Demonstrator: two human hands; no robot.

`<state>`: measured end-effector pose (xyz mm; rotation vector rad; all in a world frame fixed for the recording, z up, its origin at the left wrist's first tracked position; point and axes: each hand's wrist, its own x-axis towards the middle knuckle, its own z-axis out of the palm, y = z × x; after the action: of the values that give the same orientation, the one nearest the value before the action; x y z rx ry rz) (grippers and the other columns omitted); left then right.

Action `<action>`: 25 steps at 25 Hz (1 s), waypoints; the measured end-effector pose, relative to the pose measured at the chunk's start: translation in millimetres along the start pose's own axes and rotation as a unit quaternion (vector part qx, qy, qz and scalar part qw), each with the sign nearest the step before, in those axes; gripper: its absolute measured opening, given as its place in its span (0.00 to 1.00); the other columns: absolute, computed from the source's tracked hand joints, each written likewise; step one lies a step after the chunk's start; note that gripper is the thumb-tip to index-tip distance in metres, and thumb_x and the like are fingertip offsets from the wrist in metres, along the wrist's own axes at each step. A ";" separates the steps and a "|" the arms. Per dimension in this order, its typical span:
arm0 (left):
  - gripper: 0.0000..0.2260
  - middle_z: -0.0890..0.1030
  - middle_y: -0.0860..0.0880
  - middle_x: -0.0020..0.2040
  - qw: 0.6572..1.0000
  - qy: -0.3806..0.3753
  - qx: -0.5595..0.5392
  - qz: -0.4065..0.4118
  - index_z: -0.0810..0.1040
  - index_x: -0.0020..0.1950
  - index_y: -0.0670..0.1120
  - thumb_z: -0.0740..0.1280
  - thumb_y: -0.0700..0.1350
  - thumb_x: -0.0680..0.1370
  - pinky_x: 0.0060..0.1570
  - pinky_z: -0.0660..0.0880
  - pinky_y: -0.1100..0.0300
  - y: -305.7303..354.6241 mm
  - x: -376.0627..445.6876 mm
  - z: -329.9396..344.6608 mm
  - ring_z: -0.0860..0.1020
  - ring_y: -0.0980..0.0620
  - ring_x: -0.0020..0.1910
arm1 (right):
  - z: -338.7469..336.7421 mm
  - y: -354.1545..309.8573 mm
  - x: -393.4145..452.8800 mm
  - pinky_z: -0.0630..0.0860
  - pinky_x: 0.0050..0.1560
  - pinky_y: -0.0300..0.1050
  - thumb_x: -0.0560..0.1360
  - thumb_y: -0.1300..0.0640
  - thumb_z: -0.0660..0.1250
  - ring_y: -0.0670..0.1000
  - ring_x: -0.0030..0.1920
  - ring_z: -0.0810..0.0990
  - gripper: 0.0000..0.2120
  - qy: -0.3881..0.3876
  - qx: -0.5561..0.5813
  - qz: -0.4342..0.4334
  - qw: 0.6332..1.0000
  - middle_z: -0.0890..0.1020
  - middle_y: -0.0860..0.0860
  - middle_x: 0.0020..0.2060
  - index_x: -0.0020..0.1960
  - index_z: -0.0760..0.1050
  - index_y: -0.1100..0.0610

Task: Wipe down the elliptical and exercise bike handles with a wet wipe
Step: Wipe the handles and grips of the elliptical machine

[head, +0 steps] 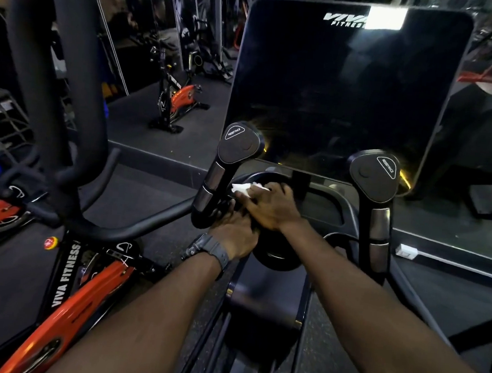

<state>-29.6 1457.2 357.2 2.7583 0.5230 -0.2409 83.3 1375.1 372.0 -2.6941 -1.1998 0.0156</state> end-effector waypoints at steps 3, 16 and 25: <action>0.30 0.40 0.53 0.81 1.000 -0.011 -0.011 -0.005 0.42 0.81 0.51 0.50 0.57 0.83 0.77 0.40 0.45 0.7 -1.5 -1.4 0.40 0.46 0.80 | -8.2 8.4 12.1 0.49 0.71 0.65 0.72 0.24 0.37 0.56 0.74 0.64 0.38 -0.029 0.043 0.068 0.996 0.67 0.43 0.74 0.72 0.67 0.37; 0.30 0.44 0.55 0.81 1.000 0.010 -0.005 0.000 0.47 0.81 0.52 0.51 0.60 0.83 0.77 0.43 0.48 0.8 -11.3 -6.4 0.46 0.45 0.80 | -10.9 17.5 -46.7 0.65 0.57 0.53 0.81 0.47 0.54 0.56 0.56 0.74 0.18 0.095 -0.131 0.119 0.980 0.81 0.51 0.52 0.52 0.81 0.53; 0.27 0.51 0.49 0.81 0.993 0.022 0.018 0.114 0.53 0.80 0.45 0.55 0.40 0.81 0.78 0.44 0.51 21.0 -6.8 -3.5 0.46 0.48 0.80 | -2.3 37.6 -85.5 0.76 0.47 0.50 0.72 0.59 0.58 0.63 0.49 0.80 0.15 0.100 -0.006 0.180 0.979 0.82 0.59 0.46 0.49 0.81 0.63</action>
<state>-27.5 1437.7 367.8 2.8320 0.2109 -0.1361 53.7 1287.2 361.7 -2.8028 -0.6495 -0.2054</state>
